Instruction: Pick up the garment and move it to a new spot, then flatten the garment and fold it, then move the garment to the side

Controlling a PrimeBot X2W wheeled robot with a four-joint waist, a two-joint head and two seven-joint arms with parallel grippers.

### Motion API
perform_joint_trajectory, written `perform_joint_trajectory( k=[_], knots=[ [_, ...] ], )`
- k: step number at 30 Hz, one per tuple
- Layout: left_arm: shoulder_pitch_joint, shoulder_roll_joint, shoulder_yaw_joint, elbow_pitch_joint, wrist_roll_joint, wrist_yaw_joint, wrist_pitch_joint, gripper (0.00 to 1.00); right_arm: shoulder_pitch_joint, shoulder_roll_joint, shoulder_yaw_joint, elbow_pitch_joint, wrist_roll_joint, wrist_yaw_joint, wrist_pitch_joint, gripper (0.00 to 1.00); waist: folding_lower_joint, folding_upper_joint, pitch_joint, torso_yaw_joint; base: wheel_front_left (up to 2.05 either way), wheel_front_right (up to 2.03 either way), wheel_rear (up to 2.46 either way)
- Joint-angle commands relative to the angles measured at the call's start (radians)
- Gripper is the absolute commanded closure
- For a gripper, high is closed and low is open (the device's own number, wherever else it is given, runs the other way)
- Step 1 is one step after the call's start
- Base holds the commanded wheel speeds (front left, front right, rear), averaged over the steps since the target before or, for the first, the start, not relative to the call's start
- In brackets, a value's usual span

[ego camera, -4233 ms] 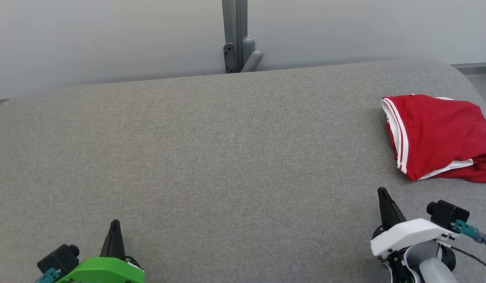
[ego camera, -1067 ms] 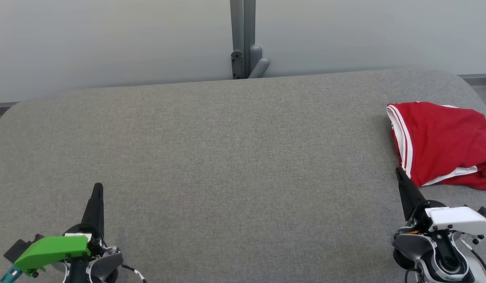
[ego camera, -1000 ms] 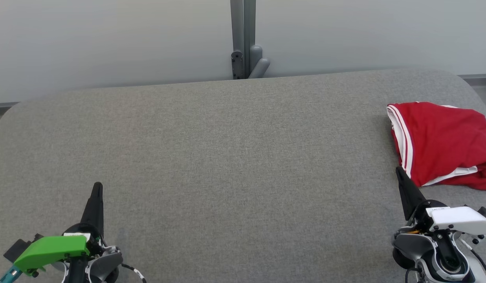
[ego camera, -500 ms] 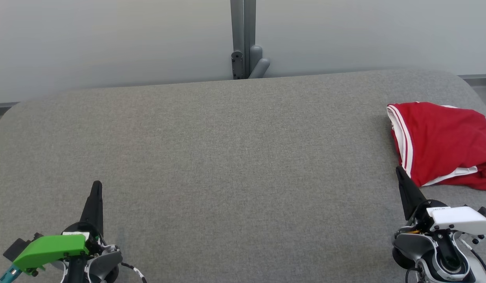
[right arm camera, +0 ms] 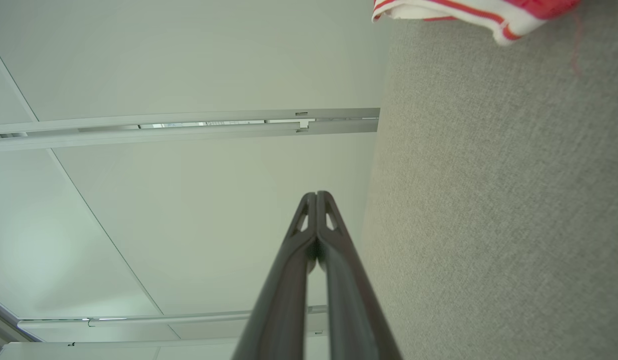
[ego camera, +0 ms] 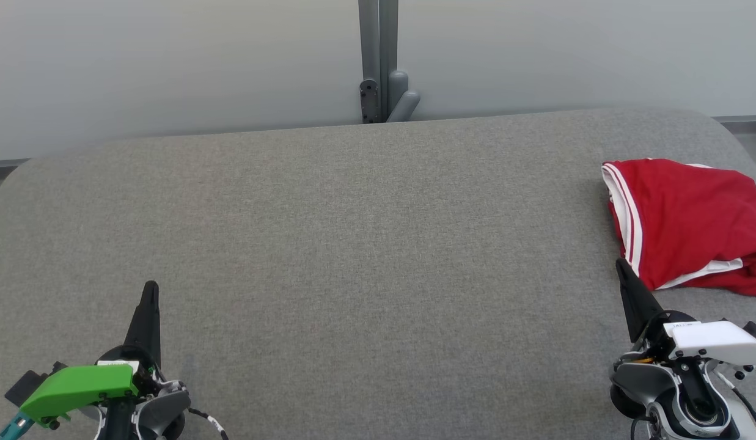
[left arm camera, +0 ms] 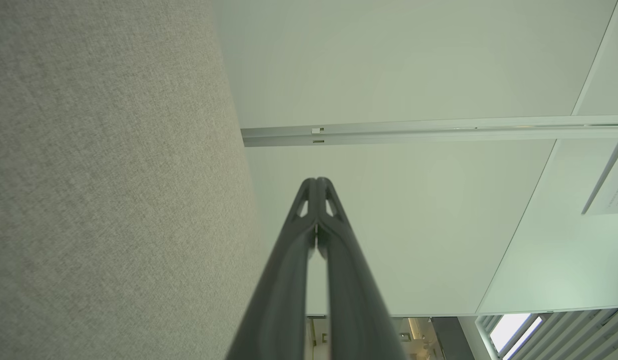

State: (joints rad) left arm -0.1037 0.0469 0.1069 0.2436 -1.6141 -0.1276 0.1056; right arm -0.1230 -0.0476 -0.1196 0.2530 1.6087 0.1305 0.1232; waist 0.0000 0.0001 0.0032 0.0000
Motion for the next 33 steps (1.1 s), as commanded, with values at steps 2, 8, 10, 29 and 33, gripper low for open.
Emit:
perform_joint_trajectory(
  k=[2,8,10,29,33],
  knots=[
    [-0.009,0.006,0.005,0.0,0.0,-0.007,0.004,1.0,0.014,-0.005,-0.003,-0.005,0.005,0.0,0.002,1.0,0.0,-0.0001,0.0,0.0,0.0,0.0,0.0],
    [-0.009,0.006,0.005,-0.001,0.0,-0.007,0.004,1.0,0.015,-0.005,-0.002,-0.005,0.005,0.0,0.002,1.0,0.0,-0.0001,0.0,0.0,0.0,0.0,0.0],
    [-0.009,0.006,0.005,-0.001,0.0,-0.007,0.004,1.0,0.014,-0.005,-0.002,-0.005,0.005,0.0,0.002,1.0,0.0,-0.0001,0.0,0.0,0.0,0.0,0.0],
    [-0.009,0.006,0.005,0.0,0.0,-0.007,0.004,1.0,0.014,-0.005,-0.002,-0.005,0.005,0.0,0.002,1.0,0.0,-0.0001,0.0,0.0,0.0,0.0,0.0],
    [-0.009,0.006,0.005,-0.001,0.0,-0.007,0.004,1.0,0.014,-0.005,-0.002,-0.005,0.005,0.0,0.002,1.0,0.0,-0.0001,0.0,0.0,0.0,0.0,0.0]
  ],
)
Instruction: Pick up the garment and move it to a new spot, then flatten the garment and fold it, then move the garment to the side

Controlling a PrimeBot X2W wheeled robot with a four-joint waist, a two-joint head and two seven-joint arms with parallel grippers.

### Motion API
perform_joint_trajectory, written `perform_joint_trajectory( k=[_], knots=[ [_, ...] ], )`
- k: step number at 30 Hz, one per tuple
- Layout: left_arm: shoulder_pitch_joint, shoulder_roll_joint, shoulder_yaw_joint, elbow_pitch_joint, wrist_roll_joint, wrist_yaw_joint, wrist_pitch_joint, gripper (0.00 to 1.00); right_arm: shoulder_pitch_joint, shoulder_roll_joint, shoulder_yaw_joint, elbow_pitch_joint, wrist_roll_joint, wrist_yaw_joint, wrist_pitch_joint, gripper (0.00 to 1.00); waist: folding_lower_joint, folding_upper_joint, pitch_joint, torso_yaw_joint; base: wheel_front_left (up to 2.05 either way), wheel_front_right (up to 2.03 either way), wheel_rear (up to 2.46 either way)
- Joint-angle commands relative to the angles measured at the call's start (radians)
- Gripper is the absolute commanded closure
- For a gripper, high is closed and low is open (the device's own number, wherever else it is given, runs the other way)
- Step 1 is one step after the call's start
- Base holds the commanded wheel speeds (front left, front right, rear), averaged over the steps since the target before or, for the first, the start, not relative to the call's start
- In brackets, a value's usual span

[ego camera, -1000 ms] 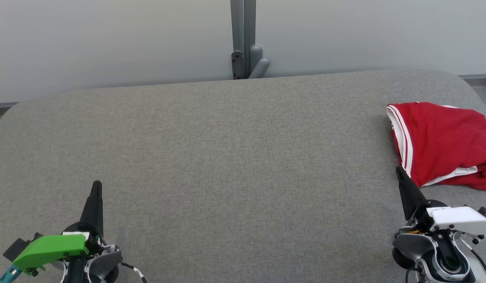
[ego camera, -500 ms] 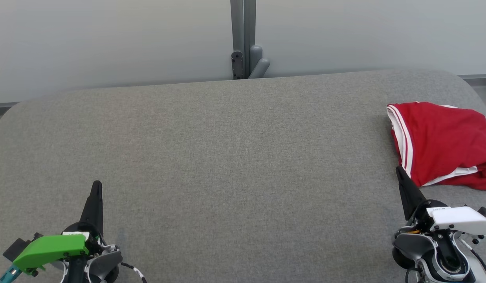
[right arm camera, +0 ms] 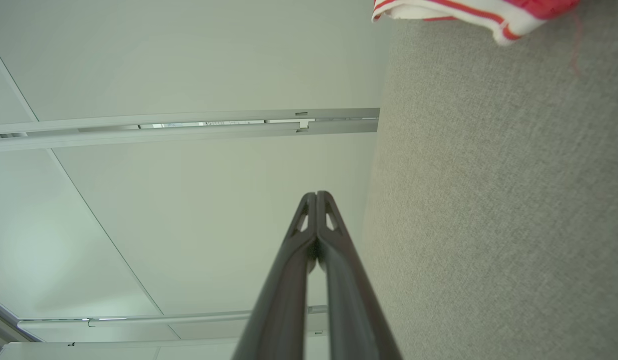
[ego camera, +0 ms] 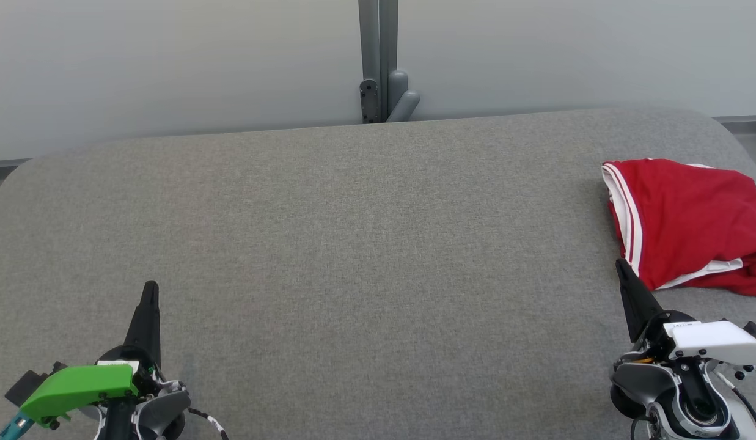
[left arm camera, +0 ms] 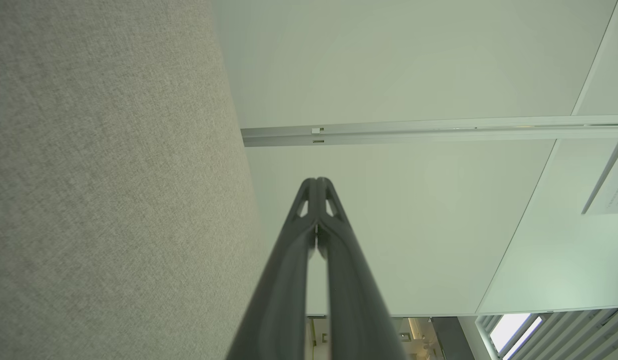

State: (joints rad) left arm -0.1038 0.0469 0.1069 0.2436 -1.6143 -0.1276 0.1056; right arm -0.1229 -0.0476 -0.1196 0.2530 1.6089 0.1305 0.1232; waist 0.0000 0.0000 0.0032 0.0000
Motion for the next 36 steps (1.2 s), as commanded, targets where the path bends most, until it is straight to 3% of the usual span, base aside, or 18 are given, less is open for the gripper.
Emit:
perform_joint_trajectory(
  k=[1,36],
  knots=[
    [-0.009,0.006,0.005,0.0,0.001,-0.007,0.004,1.0,0.014,-0.005,-0.002,-0.005,0.005,0.0,0.002,1.0,0.0,0.0,0.0,0.0,0.0,0.0,0.0],
    [-0.009,0.006,0.005,-0.001,0.001,-0.007,0.004,1.0,0.014,-0.005,-0.002,-0.005,0.005,0.0,0.002,1.0,0.0,0.0,0.0,0.0,0.0,0.0,0.0]
  ],
)
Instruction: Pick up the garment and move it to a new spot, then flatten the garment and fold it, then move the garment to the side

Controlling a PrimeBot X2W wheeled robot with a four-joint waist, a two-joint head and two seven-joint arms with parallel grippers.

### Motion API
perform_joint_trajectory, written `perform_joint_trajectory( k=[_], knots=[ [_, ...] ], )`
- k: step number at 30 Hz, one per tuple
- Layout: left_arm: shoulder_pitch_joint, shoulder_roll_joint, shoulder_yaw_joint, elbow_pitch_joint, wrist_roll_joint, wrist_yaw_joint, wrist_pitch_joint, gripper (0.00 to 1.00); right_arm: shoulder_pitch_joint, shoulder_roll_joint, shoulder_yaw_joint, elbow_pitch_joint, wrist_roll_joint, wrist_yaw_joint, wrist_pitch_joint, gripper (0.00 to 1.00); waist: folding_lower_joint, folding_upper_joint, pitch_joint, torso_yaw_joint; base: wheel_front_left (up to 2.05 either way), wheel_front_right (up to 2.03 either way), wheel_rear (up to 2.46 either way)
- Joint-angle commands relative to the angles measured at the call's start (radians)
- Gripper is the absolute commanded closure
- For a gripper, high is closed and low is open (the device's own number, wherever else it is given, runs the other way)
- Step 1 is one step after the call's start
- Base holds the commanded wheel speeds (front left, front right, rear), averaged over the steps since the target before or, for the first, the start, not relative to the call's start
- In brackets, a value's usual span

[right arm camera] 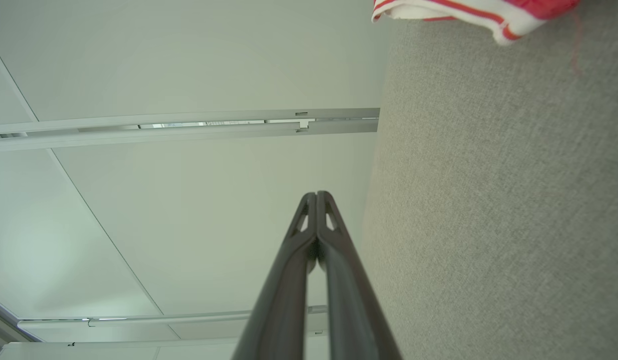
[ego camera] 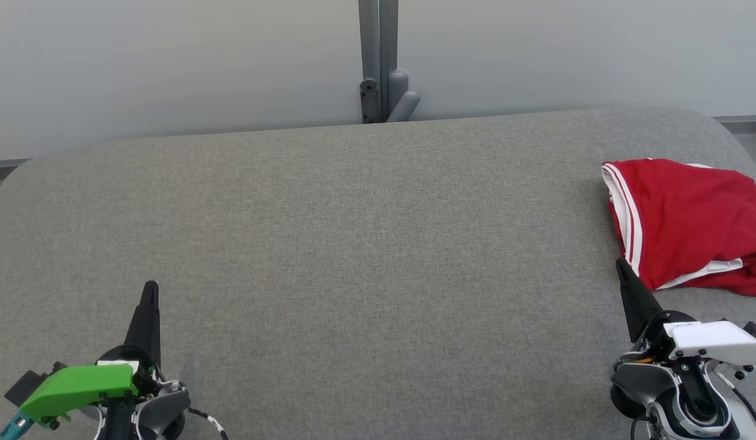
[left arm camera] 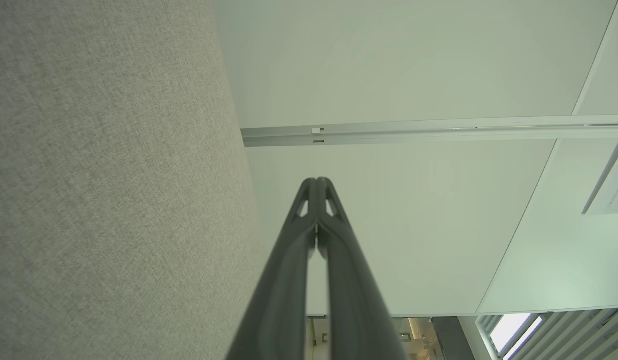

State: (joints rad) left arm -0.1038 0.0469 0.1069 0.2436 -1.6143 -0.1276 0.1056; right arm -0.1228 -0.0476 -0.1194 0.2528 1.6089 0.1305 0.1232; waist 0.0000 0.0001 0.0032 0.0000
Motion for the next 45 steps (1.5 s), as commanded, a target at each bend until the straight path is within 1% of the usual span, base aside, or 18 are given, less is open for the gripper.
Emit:
perform_joint_trajectory(
  k=[1,45],
  knots=[
    [-0.009,0.006,0.005,-0.001,0.001,-0.007,0.004,1.0,0.014,-0.005,-0.002,-0.004,0.005,0.0,0.002,1.0,0.0,-0.0001,0.0,0.0,0.0,0.0,0.0],
    [-0.009,0.006,0.005,-0.001,0.001,-0.007,0.004,1.0,0.014,-0.005,-0.002,-0.004,0.005,0.0,0.002,1.0,0.0,-0.0001,0.0,0.0,0.0,0.0,0.0]
  ],
)
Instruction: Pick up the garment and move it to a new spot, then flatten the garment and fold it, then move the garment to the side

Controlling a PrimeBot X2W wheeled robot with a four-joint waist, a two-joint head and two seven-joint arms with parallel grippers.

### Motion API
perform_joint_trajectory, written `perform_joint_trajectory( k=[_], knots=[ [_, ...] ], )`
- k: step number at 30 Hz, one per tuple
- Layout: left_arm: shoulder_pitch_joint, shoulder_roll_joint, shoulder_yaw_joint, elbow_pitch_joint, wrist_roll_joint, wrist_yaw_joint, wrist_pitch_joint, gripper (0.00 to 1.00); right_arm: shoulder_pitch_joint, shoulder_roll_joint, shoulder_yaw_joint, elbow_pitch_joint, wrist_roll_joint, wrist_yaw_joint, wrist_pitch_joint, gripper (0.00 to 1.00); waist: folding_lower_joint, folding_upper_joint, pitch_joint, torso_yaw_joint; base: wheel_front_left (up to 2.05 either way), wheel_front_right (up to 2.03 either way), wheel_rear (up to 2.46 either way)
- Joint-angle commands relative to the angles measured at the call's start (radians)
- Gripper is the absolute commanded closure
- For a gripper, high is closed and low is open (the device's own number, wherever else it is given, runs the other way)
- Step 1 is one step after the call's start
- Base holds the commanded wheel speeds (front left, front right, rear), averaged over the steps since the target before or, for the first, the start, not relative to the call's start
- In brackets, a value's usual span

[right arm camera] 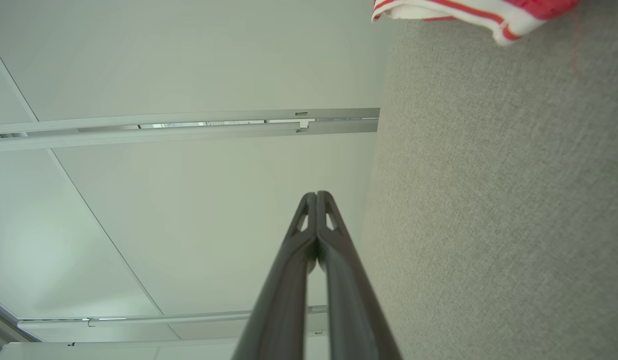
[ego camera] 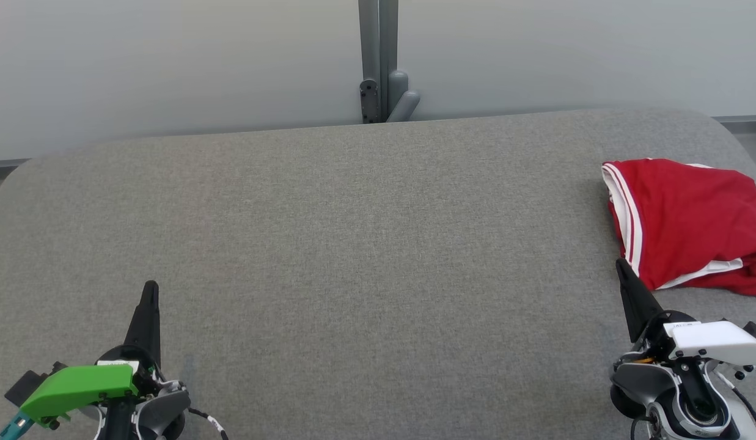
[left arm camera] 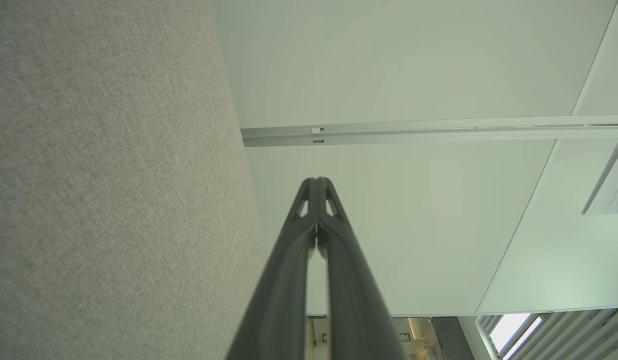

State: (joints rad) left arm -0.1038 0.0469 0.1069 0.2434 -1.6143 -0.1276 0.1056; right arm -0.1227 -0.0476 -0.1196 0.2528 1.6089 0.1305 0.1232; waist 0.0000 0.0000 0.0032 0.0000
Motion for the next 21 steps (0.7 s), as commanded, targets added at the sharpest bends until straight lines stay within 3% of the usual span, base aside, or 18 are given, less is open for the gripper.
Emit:
perform_joint_trajectory(
  k=[1,21],
  knots=[
    [-0.009,0.006,0.005,-0.001,0.001,-0.007,0.004,1.0,0.014,-0.005,-0.002,-0.004,0.005,0.0,0.002,1.0,0.0,0.0,0.0,0.0,0.0,0.0,0.0],
    [-0.009,0.006,0.005,0.0,0.001,-0.007,0.004,1.0,0.014,-0.005,-0.002,-0.004,0.005,0.0,0.002,1.0,0.0,0.0,0.0,0.0,0.0,0.0,0.0]
  ],
)
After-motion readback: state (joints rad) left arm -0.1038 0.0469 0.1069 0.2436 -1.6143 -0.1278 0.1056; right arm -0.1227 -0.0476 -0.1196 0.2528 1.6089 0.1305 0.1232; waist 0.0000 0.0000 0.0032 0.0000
